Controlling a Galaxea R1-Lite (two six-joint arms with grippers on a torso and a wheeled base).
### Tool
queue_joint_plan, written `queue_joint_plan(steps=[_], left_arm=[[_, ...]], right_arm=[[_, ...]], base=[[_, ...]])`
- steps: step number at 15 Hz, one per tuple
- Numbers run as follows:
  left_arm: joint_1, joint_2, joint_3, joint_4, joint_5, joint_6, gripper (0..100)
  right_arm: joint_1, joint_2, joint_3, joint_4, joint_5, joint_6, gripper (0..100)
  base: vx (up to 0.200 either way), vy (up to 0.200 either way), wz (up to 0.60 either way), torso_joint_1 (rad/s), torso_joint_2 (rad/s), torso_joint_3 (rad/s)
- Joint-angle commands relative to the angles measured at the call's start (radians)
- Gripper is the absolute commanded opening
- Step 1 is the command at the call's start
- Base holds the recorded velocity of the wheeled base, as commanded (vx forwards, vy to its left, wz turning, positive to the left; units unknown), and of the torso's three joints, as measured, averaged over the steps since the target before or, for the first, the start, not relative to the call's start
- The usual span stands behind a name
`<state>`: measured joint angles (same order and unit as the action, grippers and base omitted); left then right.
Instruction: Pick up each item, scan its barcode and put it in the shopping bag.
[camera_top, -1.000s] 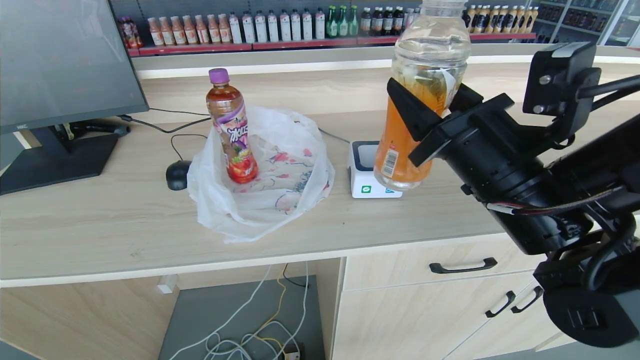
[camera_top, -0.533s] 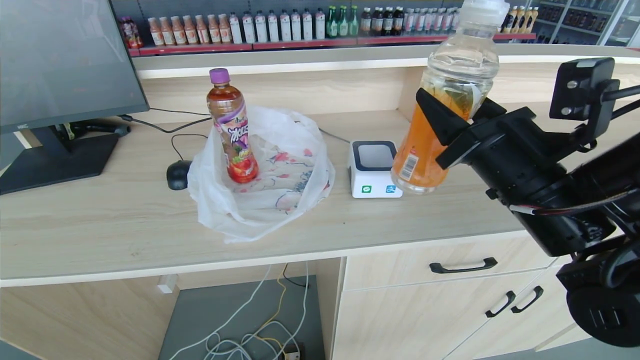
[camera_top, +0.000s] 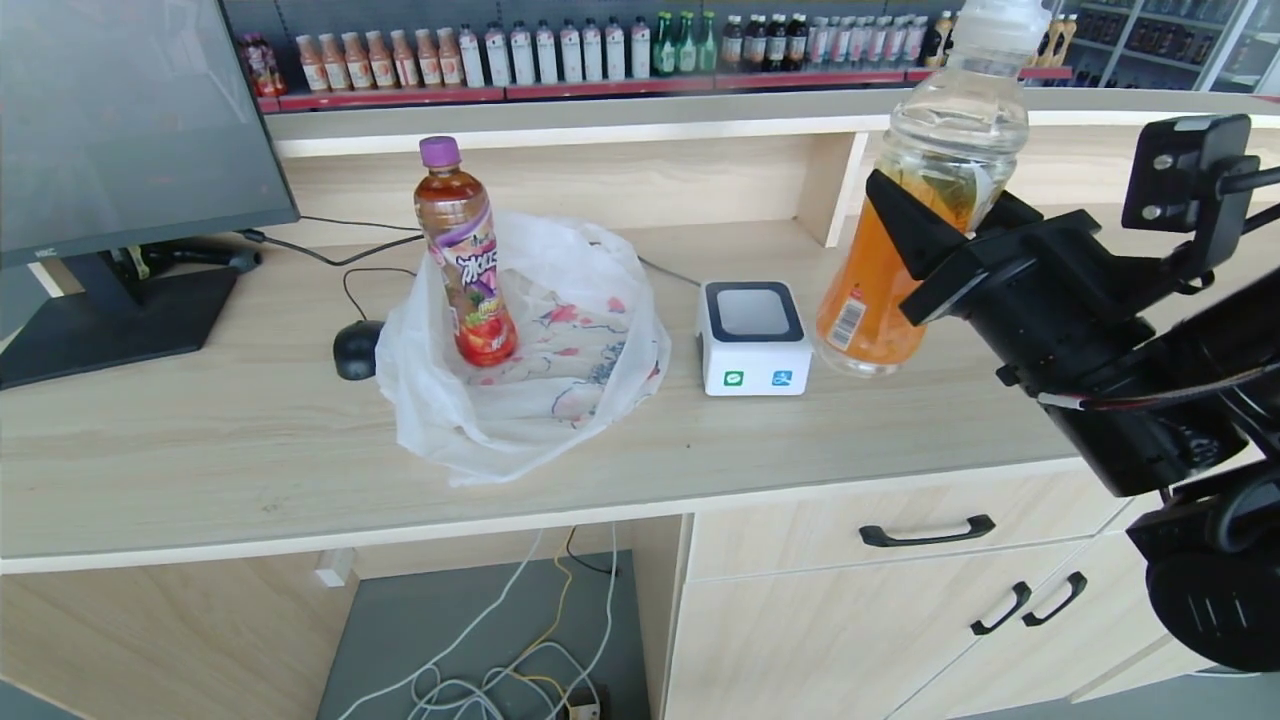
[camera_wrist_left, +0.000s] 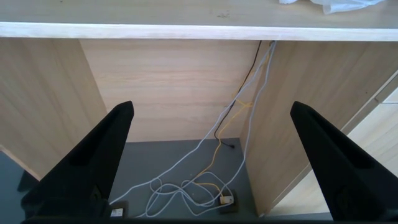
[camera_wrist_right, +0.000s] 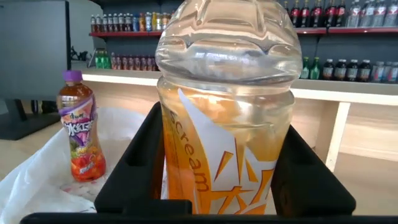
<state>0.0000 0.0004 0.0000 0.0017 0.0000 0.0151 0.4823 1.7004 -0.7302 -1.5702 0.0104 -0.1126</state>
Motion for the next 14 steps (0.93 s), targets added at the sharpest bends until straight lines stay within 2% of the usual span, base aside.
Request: queue_joint_plan(steps=[1,3,14], left_arm=[[0.0,0.0,0.0,0.0,0.0,-0.003,100],[0.002,0.0,0.0,0.0,0.002,-0.017,100],[0.002,0.0,0.0,0.0,0.002,-0.02,100]], right_arm=[[-0.016,-0.01,0.002,-0.001,0.0,-0.001,0],[-0.019,-0.013,0.002,-0.001,0.0,-0.001,0],[-0.025,-0.045,0.035,-0.001,0.0,0.001,0]], base=[[0.0,0.0,0.0,0.0,0.0,0.0],[0.0,0.2,0.0,0.005,0.0,0.002],[0.0,0.2,0.0,0.0,0.01,0.002]])
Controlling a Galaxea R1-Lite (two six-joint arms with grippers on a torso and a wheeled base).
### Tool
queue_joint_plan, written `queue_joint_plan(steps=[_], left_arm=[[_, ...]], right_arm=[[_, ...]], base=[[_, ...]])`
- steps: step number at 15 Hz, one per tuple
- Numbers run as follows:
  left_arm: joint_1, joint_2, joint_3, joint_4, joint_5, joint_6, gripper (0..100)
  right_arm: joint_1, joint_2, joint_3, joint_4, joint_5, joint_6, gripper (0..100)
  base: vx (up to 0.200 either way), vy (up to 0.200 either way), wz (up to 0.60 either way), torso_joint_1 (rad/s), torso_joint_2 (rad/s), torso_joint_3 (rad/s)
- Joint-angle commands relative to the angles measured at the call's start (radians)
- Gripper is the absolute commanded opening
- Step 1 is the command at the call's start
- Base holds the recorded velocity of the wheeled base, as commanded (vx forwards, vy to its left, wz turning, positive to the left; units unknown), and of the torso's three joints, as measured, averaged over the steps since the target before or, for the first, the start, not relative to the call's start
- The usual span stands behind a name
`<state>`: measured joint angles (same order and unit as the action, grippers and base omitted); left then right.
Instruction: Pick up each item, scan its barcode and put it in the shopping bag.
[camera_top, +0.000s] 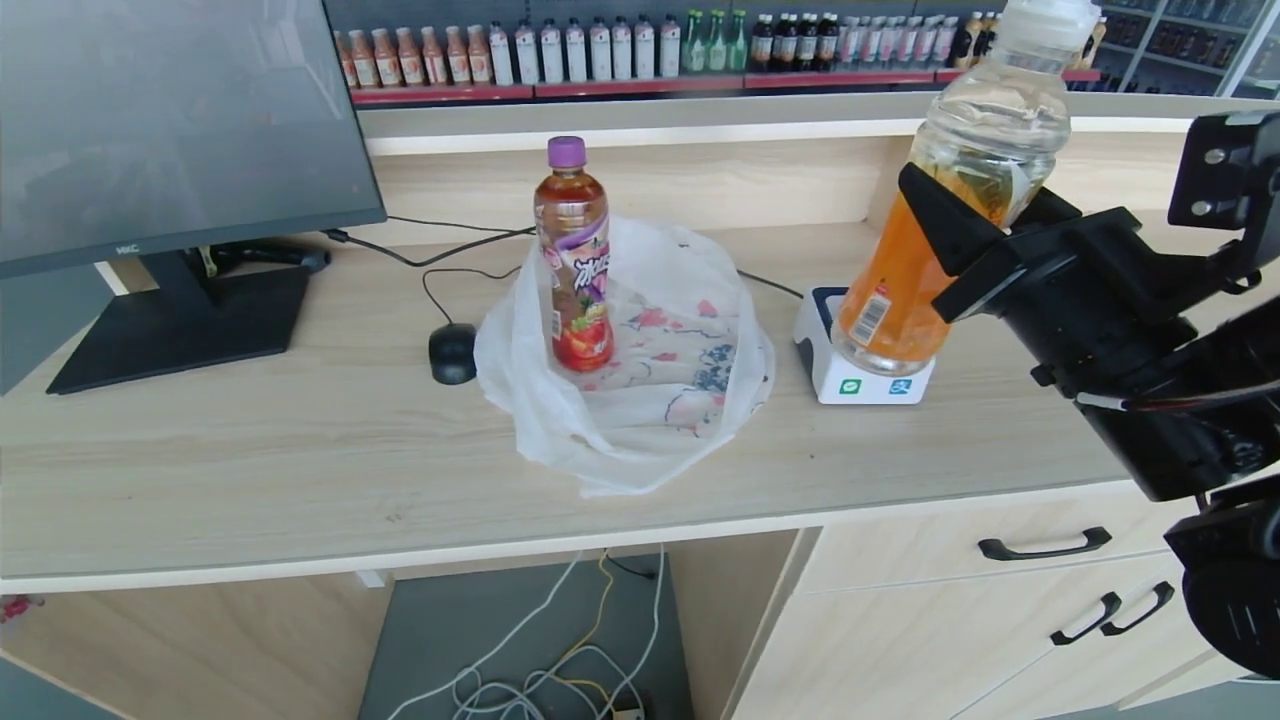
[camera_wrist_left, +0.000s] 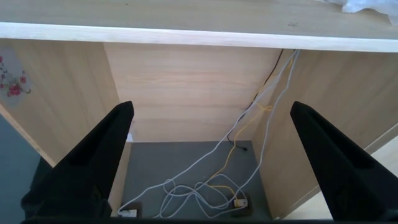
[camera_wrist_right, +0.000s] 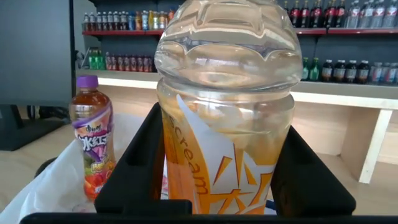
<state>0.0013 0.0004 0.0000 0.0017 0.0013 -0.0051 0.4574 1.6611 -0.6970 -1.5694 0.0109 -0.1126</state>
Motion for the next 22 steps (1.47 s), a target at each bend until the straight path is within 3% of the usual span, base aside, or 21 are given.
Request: queue_joint_plan(steps=[1,8,18,22], left_arm=[[0.0,0.0,0.0,0.0,0.0,0.001,100],[0.0,0.0,0.0,0.0,0.0,0.004,100],[0.0,0.0,0.0,-0.002,-0.001,0.005,100],[0.0,0.0,0.0,0.0,0.0,0.005,100]], right_arm=[[0.0,-0.007,0.002,-0.001,0.0,-0.001,0],[0.0,-0.004,0.017,-0.001,0.0,-0.001,0],[-0.008,-0.003,0.05,-0.001,0.0,-0.001,0],[-0.091,0.006,0.047,-0.001,0.0,-0.002,0]], base=[[0.0,0.2,0.0,-0.002,-0.01,0.002],[0.0,0.2,0.0,0.002,0.0,0.001],[0.0,0.0,0.0,0.0,0.0,0.0],[0.0,0.0,0.0,0.0,0.0,0.0]])
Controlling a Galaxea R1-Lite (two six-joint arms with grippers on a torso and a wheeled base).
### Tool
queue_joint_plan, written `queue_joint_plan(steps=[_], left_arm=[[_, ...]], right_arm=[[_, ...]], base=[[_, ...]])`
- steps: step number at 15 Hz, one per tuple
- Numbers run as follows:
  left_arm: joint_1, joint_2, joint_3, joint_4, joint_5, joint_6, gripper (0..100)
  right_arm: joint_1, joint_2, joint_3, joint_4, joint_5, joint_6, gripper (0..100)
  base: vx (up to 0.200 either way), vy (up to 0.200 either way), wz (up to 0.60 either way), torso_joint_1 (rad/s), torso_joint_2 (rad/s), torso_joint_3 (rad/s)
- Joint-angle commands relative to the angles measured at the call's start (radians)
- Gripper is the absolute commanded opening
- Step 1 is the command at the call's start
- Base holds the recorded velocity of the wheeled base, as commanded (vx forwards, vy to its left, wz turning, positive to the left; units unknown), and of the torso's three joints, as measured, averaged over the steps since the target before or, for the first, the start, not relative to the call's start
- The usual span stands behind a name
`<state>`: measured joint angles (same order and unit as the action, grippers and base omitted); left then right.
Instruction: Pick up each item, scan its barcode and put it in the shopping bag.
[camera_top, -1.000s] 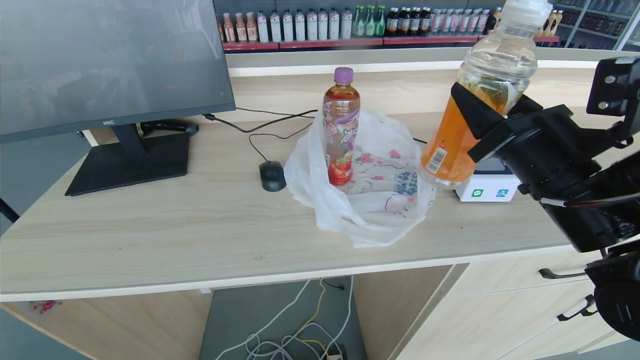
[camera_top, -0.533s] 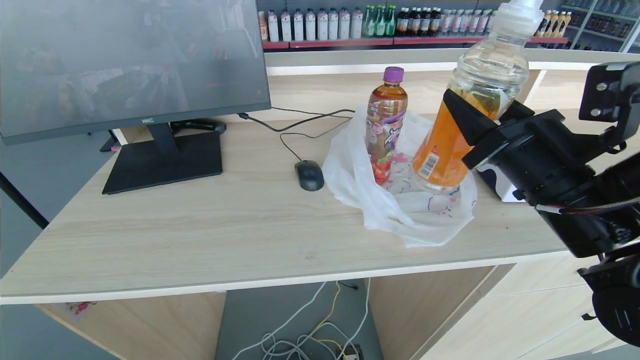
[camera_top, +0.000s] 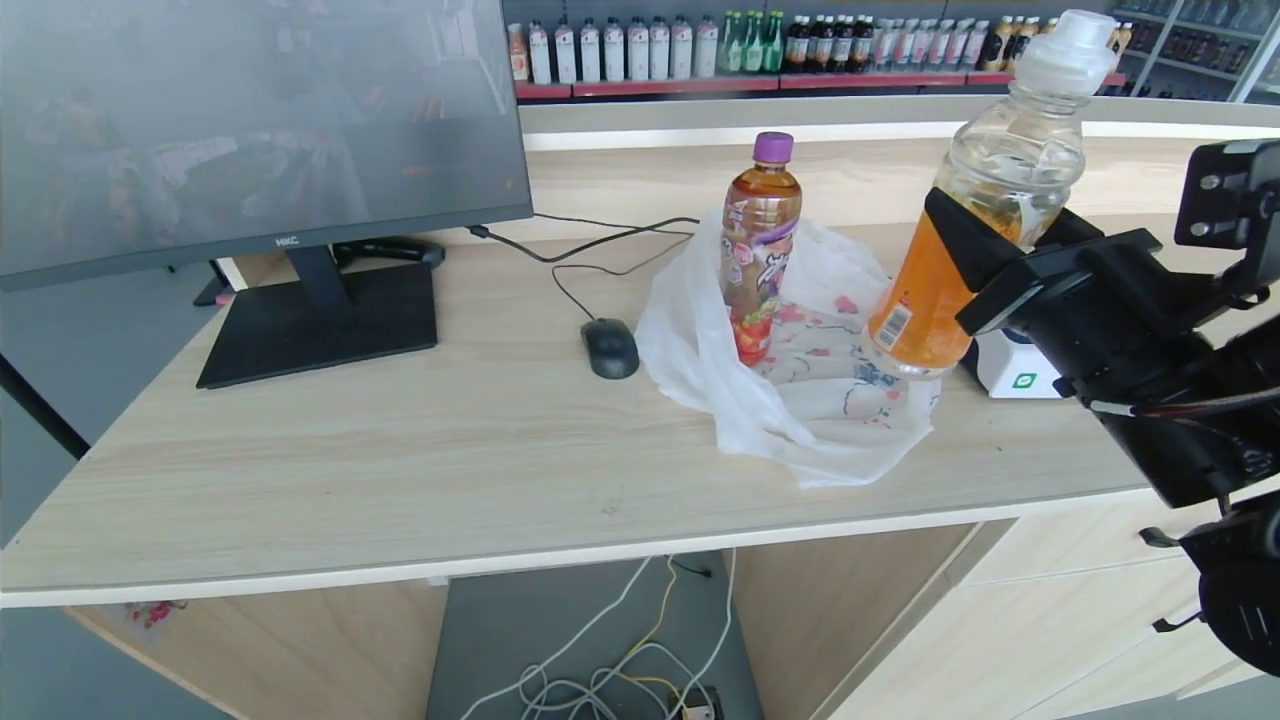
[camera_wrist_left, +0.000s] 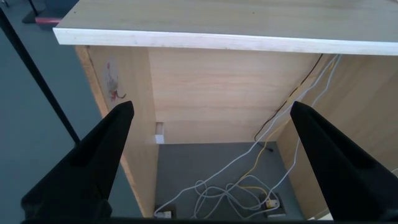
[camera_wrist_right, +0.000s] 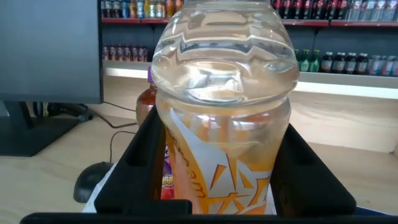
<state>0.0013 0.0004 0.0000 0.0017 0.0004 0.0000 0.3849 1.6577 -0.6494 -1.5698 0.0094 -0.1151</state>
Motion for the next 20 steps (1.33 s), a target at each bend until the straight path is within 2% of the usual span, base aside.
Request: queue_joint_plan(steps=[1,13,20], left_arm=[[-0.001,0.0,0.0,0.0,0.0,0.0,100],[0.0,0.0,0.0,0.0,0.0,0.0,100],[0.0,0.0,0.0,0.0,0.001,0.0,100]], right_arm=[[-0.018,0.019,-0.001,-0.001,0.001,0.0,0],[-0.008,0.156,-0.049,-0.001,0.001,0.0,0],[-0.008,0.272,-0.196,-0.001,0.001,0.0,0]], base=[[0.0,0.0,0.0,0.0,0.0,0.0],[0.0,0.0,0.0,0.0,0.0,0.0],[0.0,0.0,0.0,0.0,0.0,0.0]])
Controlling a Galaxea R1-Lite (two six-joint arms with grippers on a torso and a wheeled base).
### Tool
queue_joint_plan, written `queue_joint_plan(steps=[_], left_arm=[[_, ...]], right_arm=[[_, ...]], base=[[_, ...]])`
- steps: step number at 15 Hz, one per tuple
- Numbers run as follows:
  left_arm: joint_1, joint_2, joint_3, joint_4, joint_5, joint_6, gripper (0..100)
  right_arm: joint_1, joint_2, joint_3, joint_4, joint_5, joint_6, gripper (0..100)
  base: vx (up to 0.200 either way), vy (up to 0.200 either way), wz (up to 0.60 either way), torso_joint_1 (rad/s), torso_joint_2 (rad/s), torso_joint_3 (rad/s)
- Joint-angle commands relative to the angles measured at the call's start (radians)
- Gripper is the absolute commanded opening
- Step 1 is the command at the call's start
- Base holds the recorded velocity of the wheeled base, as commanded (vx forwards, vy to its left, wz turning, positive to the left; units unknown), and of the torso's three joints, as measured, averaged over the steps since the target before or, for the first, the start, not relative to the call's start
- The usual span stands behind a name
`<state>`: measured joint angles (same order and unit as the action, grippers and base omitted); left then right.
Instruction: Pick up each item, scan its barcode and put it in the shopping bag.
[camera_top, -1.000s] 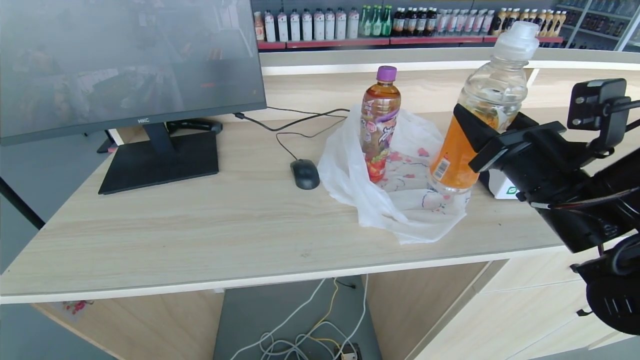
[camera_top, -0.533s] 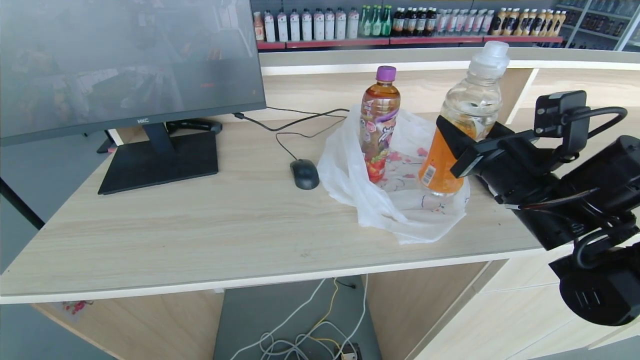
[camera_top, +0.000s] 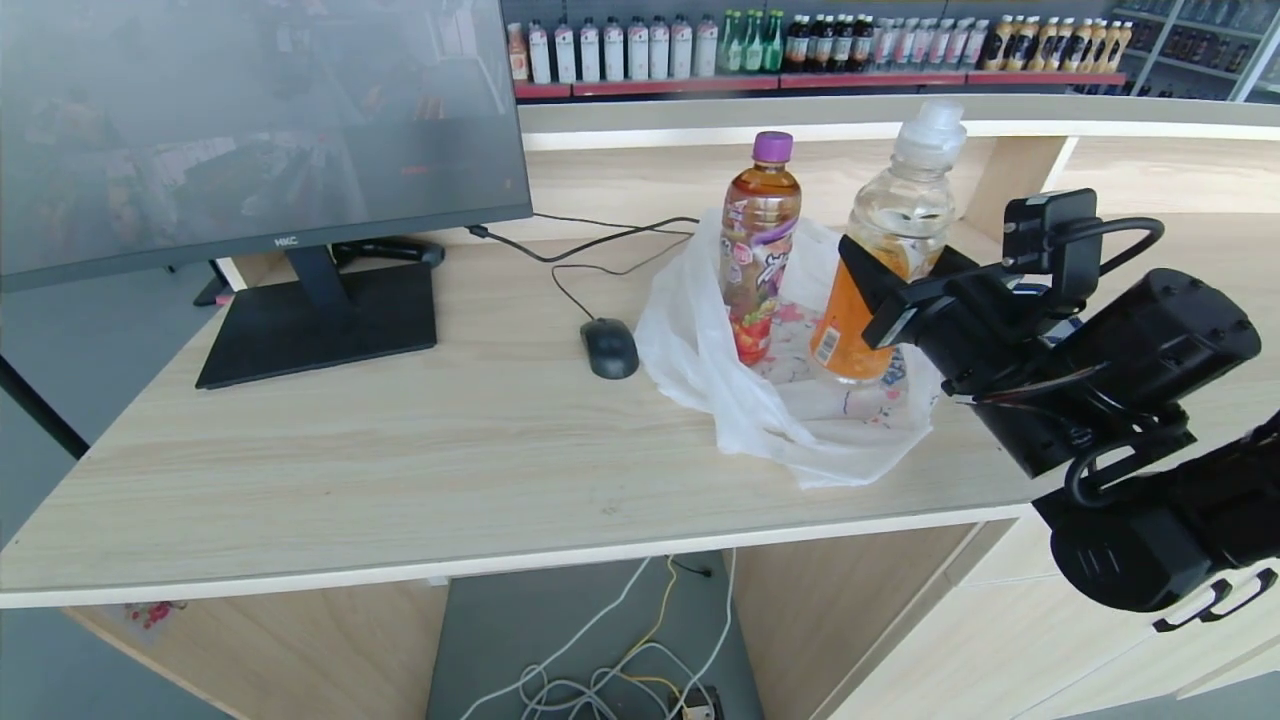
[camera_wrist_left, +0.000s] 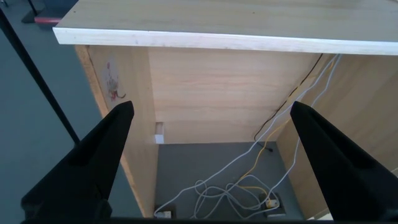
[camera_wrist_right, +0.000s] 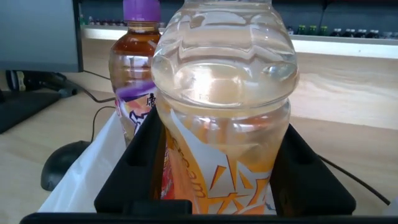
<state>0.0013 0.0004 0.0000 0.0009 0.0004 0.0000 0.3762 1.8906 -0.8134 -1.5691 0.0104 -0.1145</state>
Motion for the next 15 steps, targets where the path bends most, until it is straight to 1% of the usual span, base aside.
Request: queue_joint_plan(steps=[1,5,15], left_arm=[[0.0,0.0,0.0,-0.001,0.001,0.0,100],[0.0,0.0,0.0,0.001,0.001,0.0,100],[0.0,0.0,0.0,0.001,0.0,0.0,100]], right_arm=[[0.0,0.048,-0.046,-0.002,0.0,-0.001,0],[-0.008,0.117,-0.15,-0.002,-0.001,-0.004,0],[-0.014,0.189,-0.145,-0.002,-0.001,-0.005,0]], base=[[0.0,0.0,0.0,0.0,0.0,0.0],[0.0,0.0,0.0,0.0,0.0,0.0],[0.0,0.0,0.0,0.0,0.0,0.0]])
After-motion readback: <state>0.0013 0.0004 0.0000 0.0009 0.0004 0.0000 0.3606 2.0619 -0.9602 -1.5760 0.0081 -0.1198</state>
